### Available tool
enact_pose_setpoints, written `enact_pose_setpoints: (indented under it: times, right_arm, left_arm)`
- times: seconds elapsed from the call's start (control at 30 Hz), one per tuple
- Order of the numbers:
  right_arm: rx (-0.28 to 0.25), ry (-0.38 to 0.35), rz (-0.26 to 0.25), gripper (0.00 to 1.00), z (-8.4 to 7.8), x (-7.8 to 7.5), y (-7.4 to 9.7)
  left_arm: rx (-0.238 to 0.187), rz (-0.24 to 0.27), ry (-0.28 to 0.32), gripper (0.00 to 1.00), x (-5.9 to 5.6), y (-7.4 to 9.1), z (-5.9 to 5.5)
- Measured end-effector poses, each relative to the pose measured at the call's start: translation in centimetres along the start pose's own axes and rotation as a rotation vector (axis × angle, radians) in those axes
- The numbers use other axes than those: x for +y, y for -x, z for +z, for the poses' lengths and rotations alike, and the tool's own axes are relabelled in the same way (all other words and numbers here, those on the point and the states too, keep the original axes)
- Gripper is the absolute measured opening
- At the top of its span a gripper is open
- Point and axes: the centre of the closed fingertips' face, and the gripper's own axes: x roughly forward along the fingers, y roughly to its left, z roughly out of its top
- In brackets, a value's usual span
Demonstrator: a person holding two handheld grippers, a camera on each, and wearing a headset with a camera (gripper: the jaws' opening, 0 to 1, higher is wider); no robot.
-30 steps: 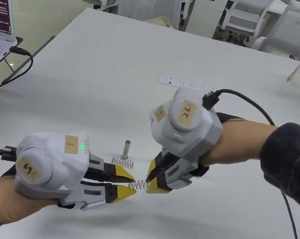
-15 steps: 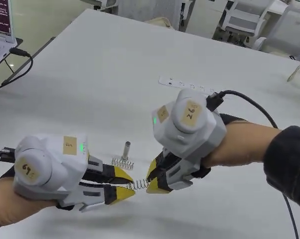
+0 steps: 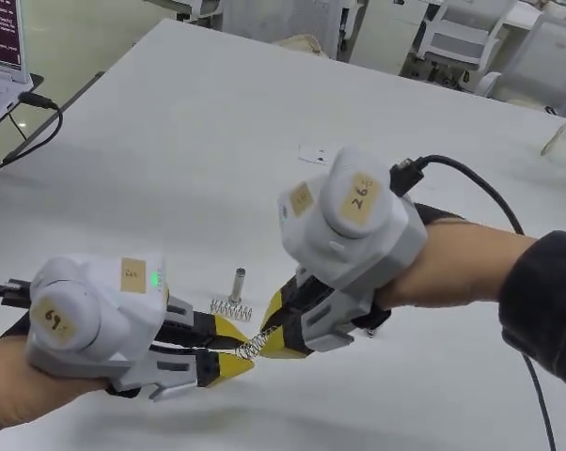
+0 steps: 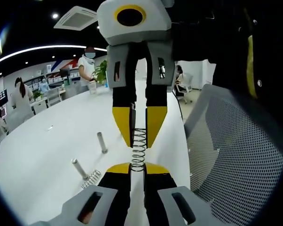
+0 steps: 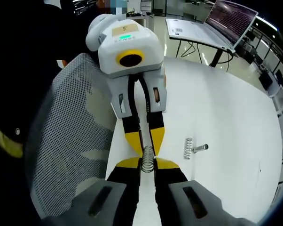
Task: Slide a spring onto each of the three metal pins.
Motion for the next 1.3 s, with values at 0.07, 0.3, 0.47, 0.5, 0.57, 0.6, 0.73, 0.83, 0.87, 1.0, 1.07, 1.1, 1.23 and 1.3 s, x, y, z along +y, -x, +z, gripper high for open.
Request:
enact_pose_setpoints:
  times: [0.07, 0.3, 0.47, 0.5, 0.57, 0.6, 0.73, 0.83, 0.87, 1.0, 1.07, 1.1, 1.23, 1.3]
  right_arm:
    - [0.003, 0.005, -0.001, 0.08, 0.2, 0.0, 0.0]
    - [0.026, 0.017, -0.001, 0.08, 0.3, -0.1, -0.1]
    - [0.035, 0.015, 0.002, 0.08, 0.3, -0.1, -0.1]
    - [0.038, 0.015, 0.003, 0.08, 0.2, -0.1, -0.1]
    - [0.039, 0.015, 0.006, 0.08, 0.2, 0.0, -0.1]
    - [0.039, 0.015, 0.006, 0.08, 0.2, -0.1, -0.1]
    - [0.032, 0.016, 0.005, 0.08, 0.5, 0.0, -0.2]
    - [0.036, 0.014, 0.008, 0.08, 0.4, 0.0, -0.2]
    - [0.041, 0.015, 0.007, 0.08, 0.3, 0.0, -0.2]
    - [0.048, 0.018, 0.004, 0.08, 0.2, -0.1, -0.1]
    - [0.05, 0.017, 0.0, 0.08, 0.1, -0.2, 0.0]
    - [0.054, 0.016, -0.003, 0.08, -0.1, -0.4, 0.2]
    - [0.063, 0.011, -0.011, 0.08, -0.4, -0.7, 0.4]
    - [0.066, 0.009, -0.014, 0.08, -0.6, -0.8, 0.6]
  left_arm:
    - [0.001, -0.001, 0.0, 0.02, 0.0, 0.0, 0.0]
    - [-0.005, 0.0, 0.003, 0.02, 0.0, -0.1, 0.1]
    - [-0.003, -0.001, 0.006, 0.02, 0.0, -0.3, 0.0]
    - [-0.005, -0.002, 0.013, 0.02, 0.0, -0.4, 0.0]
    - [-0.007, -0.005, 0.014, 0.03, -0.1, -0.4, 0.0]
    - [-0.007, -0.005, 0.012, 0.03, -0.1, -0.4, 0.0]
    - [-0.009, -0.005, 0.001, 0.03, -0.2, -0.5, 0.0]
    - [-0.008, -0.007, 0.007, 0.03, -0.2, -0.4, -0.1]
    - [-0.007, -0.005, 0.007, 0.03, -0.2, -0.5, -0.1]
    - [-0.006, -0.003, 0.0, 0.04, -0.2, -0.5, -0.1]
    - [0.002, -0.006, 0.003, 0.06, -0.2, -0.5, -0.3]
    - [0.002, -0.006, 0.006, 0.09, -0.2, -0.4, -0.3]
    - [0.001, 0.0, 0.033, 0.15, -0.1, -0.3, -0.3]
    - [-0.004, 0.006, 0.033, 0.16, 0.0, -0.1, -0.2]
